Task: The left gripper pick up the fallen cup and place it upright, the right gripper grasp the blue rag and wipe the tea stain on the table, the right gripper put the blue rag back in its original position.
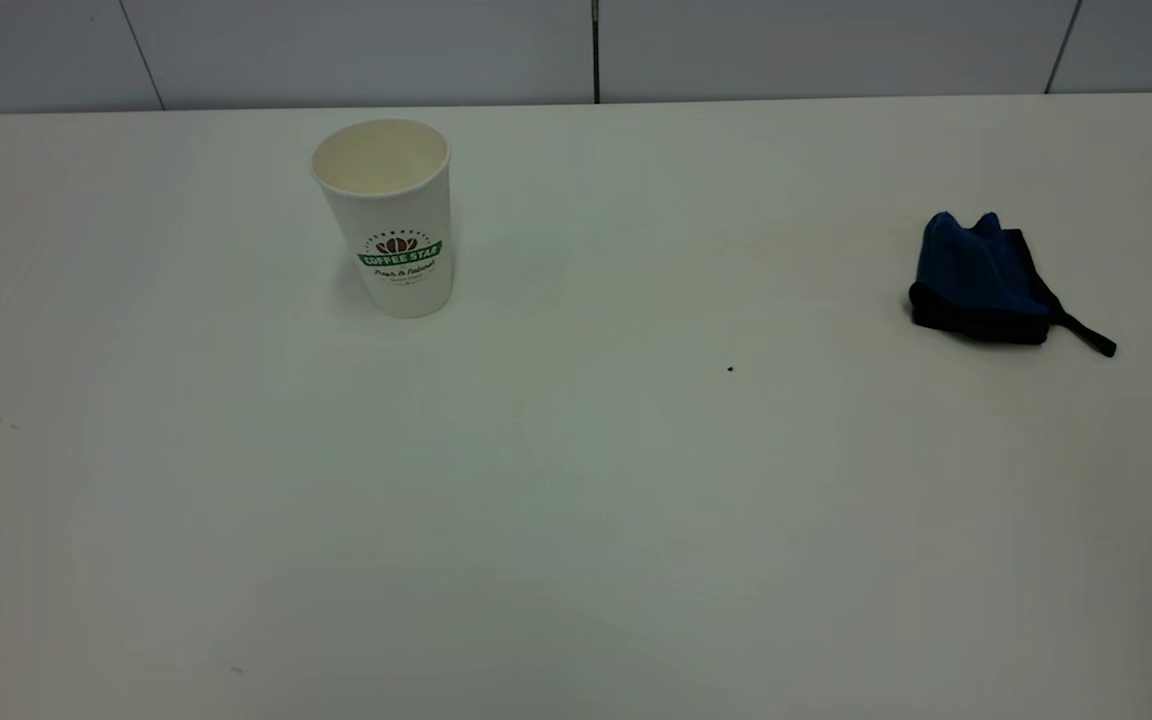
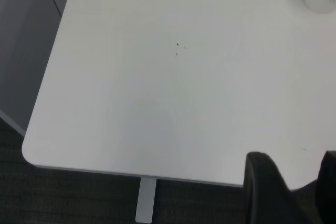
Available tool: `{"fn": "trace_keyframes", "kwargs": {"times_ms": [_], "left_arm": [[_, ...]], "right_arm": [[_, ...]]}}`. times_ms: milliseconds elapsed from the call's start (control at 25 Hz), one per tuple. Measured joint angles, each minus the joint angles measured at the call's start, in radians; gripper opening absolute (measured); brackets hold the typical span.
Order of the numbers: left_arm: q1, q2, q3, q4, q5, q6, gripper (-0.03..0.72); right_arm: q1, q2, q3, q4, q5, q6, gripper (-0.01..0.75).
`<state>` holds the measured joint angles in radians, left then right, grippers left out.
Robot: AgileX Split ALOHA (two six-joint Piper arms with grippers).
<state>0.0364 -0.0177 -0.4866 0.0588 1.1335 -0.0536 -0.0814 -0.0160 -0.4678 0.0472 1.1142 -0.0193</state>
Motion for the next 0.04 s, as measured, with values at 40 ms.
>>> {"fn": "trace_keyframes", "kwargs": {"times_ms": [40], "left_arm": [[0.000,0.000,0.000,0.000,0.000,0.000,0.278]], "right_arm": [[0.000,0.000,0.000,0.000,0.000,0.000,0.237]]}}
